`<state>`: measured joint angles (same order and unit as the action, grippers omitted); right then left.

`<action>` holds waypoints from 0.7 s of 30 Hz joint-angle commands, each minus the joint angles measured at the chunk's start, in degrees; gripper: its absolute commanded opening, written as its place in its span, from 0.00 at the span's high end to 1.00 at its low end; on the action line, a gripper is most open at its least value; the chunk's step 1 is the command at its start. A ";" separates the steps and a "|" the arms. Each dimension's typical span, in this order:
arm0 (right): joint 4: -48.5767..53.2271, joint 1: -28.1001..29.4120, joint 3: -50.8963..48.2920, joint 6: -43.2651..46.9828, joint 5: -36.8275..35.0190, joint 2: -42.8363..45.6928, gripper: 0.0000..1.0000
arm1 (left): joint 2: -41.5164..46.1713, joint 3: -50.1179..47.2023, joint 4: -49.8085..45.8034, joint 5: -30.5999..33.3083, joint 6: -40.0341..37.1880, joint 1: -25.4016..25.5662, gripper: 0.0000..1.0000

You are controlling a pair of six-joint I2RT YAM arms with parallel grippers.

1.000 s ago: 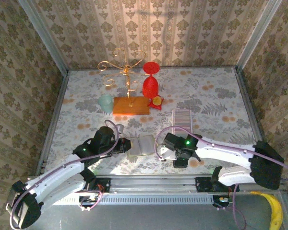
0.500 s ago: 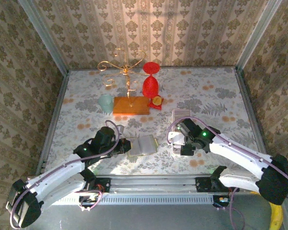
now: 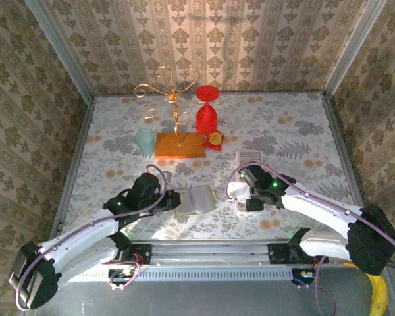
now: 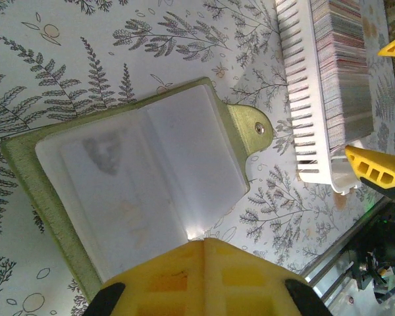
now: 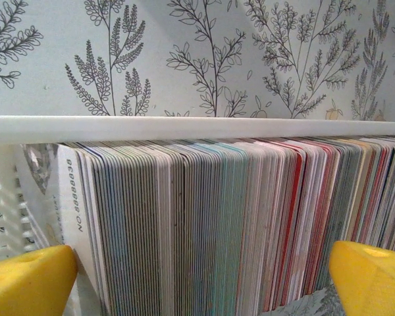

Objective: Put the credit cards into the card holder

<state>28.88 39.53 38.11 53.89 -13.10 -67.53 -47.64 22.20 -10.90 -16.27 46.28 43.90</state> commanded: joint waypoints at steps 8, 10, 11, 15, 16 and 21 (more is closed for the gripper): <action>3.39 1.03 0.07 1.97 4.30 -1.61 0.00 | -0.18 -0.04 1.53 0.28 -0.47 0.26 1.00; 3.60 1.55 0.12 2.41 4.09 -2.12 0.00 | -0.43 -0.04 1.75 0.11 -0.47 0.31 1.00; 3.68 1.62 0.14 2.49 4.29 -2.38 0.00 | -0.52 -0.05 1.95 0.02 -0.50 0.30 1.00; 3.01 1.90 -0.19 2.40 3.86 -3.46 0.00 | -1.05 0.05 2.28 -0.08 -0.58 0.28 1.00; 1.32 1.91 -0.79 2.77 2.58 -3.81 0.00 | -1.14 -0.03 2.41 -0.08 -0.58 0.26 1.00; -7.15 2.17 -2.20 3.24 -1.02 -5.45 0.00 | -2.13 -0.12 3.33 -0.33 -0.32 0.25 1.00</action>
<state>27.18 41.19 38.13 56.71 -11.86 -70.70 -49.34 22.20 -9.13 -16.29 46.28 43.90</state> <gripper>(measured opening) 0.999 0.050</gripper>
